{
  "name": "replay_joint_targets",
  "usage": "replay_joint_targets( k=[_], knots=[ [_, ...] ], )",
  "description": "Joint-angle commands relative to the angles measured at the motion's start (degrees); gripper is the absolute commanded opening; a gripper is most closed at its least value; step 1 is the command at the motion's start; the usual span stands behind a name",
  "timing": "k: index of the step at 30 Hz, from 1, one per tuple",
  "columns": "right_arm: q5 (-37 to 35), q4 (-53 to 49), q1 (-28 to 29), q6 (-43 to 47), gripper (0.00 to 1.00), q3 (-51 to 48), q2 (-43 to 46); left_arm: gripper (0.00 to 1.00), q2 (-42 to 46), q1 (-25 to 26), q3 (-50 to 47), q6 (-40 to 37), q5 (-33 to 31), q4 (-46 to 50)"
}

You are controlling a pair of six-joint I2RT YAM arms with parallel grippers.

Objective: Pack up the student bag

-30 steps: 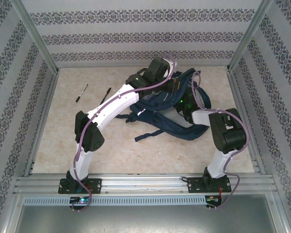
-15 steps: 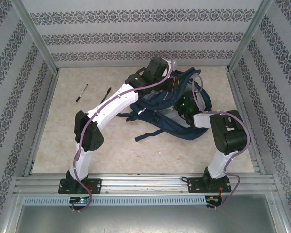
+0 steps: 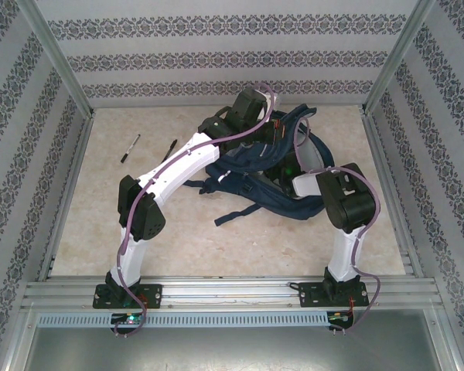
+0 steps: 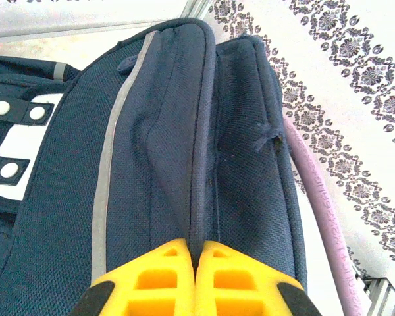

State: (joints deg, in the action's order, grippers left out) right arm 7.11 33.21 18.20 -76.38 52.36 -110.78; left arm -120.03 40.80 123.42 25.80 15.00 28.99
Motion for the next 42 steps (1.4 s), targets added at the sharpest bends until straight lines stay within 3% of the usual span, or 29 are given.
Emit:
replay_joint_targets(
  k=[1,4,8,11,12,15,16,19,23,27,30,34,37,39,42],
  knots=[
    [-0.19,-8.65,-1.59,-2.81,0.58,-3.25,6.24,0.00,3.16,-0.45,0.77,-0.39,-0.44,-6.94],
    [-0.78,-21.01,-2.95,-3.14,0.65,-4.10,12.51,0.00,2.56,-0.63,0.35,-0.93,-0.76,-6.82],
    [0.17,-31.19,-5.95,-1.77,0.65,-5.86,20.23,0.00,2.17,-1.05,-1.56,-1.02,-0.39,-7.72],
    [0.97,-39.39,-9.29,3.08,0.66,-7.02,27.04,0.00,0.65,-1.29,-0.71,-1.87,5.27,-5.87],
    [0.54,-41.97,-10.53,6.00,0.66,-7.71,30.05,0.03,-0.35,-1.33,0.59,-2.41,7.63,-3.83],
    [-2.41,-51.57,-14.87,13.62,0.66,-10.17,41.31,0.33,-2.90,-1.33,5.02,-5.71,13.11,3.73],
    [-3.00,-54.33,-16.69,14.87,0.66,-11.51,44.99,0.38,-3.42,-1.33,6.24,-7.18,14.05,6.38],
    [-7.27,-63.16,-21.96,21.62,0.65,-13.77,56.97,0.50,-3.17,-1.33,8.05,-15.03,14.42,14.28],
    [-11.82,-69.69,-25.13,31.90,0.65,-12.71,65.16,0.56,-0.84,-1.33,6.54,-33.54,9.33,24.19],
    [-3.47,-68.90,-24.97,40.03,0.65,-8.69,61.87,0.67,-0.82,-1.55,0.37,-52.83,0.10,28.95],
    [5.82,-66.96,-24.65,42.78,0.65,-6.07,55.45,0.70,-2.96,-2.65,-3.97,-61.24,-3.28,28.33],
    [13.10,-64.16,-22.41,41.99,0.65,-4.45,47.70,0.70,-7.81,-6.34,-3.87,-60.33,-5.15,25.91],
    [13.40,-63.24,-18.83,42.74,0.62,-2.90,41.99,0.68,-11.37,-9.04,-2.48,-54.99,-5.47,24.05],
    [13.19,-61.29,-17.03,43.48,0.60,-2.22,37.98,0.63,-13.04,-9.92,-2.33,-52.23,-3.68,24.22],
    [14.94,-56.96,-17.01,44.29,0.54,-1.76,31.97,0.57,-10.15,-9.86,-11.45,-46.75,-1.82,16.73]
  ],
)
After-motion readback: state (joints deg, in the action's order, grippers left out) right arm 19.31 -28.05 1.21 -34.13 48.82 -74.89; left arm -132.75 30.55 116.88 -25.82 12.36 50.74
